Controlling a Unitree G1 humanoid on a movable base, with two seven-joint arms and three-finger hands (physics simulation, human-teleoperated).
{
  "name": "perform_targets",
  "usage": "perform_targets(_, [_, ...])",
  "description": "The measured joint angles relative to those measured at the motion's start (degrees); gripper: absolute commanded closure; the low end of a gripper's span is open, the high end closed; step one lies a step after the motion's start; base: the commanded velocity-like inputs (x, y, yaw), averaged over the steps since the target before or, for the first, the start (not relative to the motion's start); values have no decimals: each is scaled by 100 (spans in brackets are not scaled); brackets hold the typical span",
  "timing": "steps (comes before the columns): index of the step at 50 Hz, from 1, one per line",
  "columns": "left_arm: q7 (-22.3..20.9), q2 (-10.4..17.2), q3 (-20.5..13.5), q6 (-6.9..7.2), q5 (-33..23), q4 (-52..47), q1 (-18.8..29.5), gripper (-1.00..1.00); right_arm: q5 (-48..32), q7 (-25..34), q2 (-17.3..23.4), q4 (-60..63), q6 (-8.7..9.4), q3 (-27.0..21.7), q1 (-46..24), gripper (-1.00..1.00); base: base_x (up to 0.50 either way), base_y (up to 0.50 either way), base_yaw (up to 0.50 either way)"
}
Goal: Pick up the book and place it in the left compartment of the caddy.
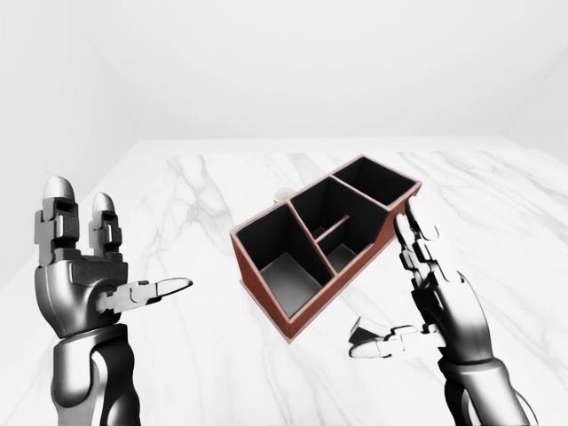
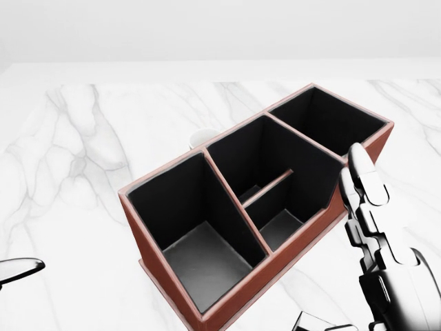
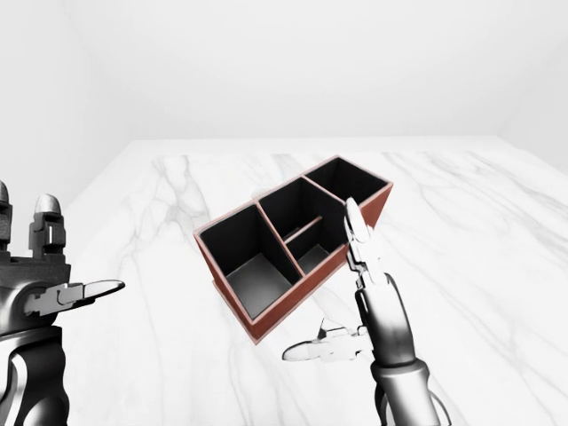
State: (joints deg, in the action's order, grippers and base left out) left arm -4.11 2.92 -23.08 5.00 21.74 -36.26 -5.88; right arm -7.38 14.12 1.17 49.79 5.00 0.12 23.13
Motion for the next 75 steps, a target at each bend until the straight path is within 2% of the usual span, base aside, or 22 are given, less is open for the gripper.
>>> perform_targets(16, [8, 4, 3, 0, -37, 21, 8, -100, -773, 521, -171, 12, 0, -305, 338, -100, 0, 0, 0])
perform_targets(38, [1, -16, 18, 0, -64, -20, -17, -100, -1761, 976, -313, -64, 0, -523, 340, -100, 0, 0, 0])
perform_targets(57, [7, 6, 16, 0, -89, 29, 14, -100, -2103, 1165, -322, -530, 0, -717, 135, -100, 0, 0, 0])
perform_targets(75, [1, 25, -18, 0, -59, 30, 27, -100, -2317, 1427, -310, -891, 0, -774, 229, -100, 0, 0, 0])
